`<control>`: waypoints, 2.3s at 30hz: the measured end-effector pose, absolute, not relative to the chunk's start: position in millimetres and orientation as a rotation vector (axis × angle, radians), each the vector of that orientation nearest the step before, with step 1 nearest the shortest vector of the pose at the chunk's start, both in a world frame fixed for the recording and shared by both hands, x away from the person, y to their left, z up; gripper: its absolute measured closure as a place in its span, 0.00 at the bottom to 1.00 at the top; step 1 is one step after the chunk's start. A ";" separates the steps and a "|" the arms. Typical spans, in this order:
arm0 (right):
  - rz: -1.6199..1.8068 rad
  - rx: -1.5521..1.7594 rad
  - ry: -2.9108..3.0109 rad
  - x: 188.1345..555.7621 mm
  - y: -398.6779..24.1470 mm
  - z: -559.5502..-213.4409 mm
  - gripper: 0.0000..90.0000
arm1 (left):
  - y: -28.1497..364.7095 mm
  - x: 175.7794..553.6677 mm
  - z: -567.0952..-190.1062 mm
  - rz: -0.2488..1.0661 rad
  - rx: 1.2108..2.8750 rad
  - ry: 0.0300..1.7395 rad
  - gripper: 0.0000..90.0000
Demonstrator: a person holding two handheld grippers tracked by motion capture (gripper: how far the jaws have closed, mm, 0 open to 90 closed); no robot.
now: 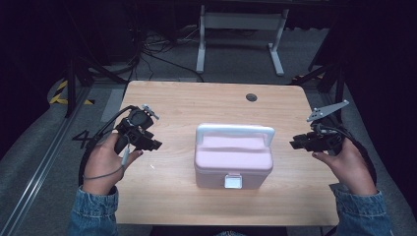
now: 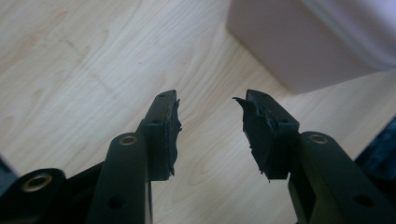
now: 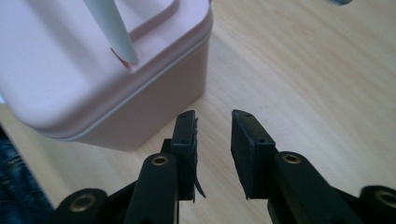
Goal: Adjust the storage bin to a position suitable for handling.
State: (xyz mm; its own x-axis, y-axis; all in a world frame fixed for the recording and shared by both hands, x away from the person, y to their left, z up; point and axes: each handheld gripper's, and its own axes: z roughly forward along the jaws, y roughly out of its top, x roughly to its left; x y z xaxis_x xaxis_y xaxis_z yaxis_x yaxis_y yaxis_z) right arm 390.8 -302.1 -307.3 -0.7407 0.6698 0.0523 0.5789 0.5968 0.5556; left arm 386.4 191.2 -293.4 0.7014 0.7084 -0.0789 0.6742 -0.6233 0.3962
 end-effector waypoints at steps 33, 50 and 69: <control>0.875 1.122 2.577 366.1 -321.9 -316.5 0.61 | 99.6 395.6 -268.6 0.194 2.555 0.697 0.52; 0.881 1.126 2.580 364.9 -322.6 -320.8 0.57 | 57.5 399.0 -277.6 0.364 2.624 0.619 0.61; 0.907 1.133 2.574 367.1 -326.2 -321.1 0.57 | 67.3 400.0 -257.1 0.307 2.564 0.602 0.74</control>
